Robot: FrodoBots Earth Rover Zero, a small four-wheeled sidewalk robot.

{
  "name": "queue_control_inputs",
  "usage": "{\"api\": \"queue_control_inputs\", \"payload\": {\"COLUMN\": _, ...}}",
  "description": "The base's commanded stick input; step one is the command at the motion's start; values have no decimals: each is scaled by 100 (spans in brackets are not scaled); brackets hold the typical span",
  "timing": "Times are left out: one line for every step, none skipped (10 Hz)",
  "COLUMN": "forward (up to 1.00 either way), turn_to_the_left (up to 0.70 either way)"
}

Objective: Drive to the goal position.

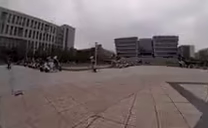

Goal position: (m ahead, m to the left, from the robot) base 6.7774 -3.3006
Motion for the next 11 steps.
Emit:
{"api": "queue_control_inputs", "payload": {"forward": 58, "turn_to_the_left": -14}}
{"api": "queue_control_inputs", "payload": {"forward": 58, "turn_to_the_left": -15}}
{"api": "queue_control_inputs", "payload": {"forward": 68, "turn_to_the_left": -14}}
{"api": "queue_control_inputs", "payload": {"forward": 70, "turn_to_the_left": -14}}
{"api": "queue_control_inputs", "payload": {"forward": 70, "turn_to_the_left": -14}}
{"api": "queue_control_inputs", "payload": {"forward": 70, "turn_to_the_left": -14}}
{"api": "queue_control_inputs", "payload": {"forward": 70, "turn_to_the_left": -14}}
{"api": "queue_control_inputs", "payload": {"forward": 70, "turn_to_the_left": -14}}
{"api": "queue_control_inputs", "payload": {"forward": 70, "turn_to_the_left": -14}}
{"api": "queue_control_inputs", "payload": {"forward": 70, "turn_to_the_left": -14}}
{"api": "queue_control_inputs", "payload": {"forward": 70, "turn_to_the_left": -14}}
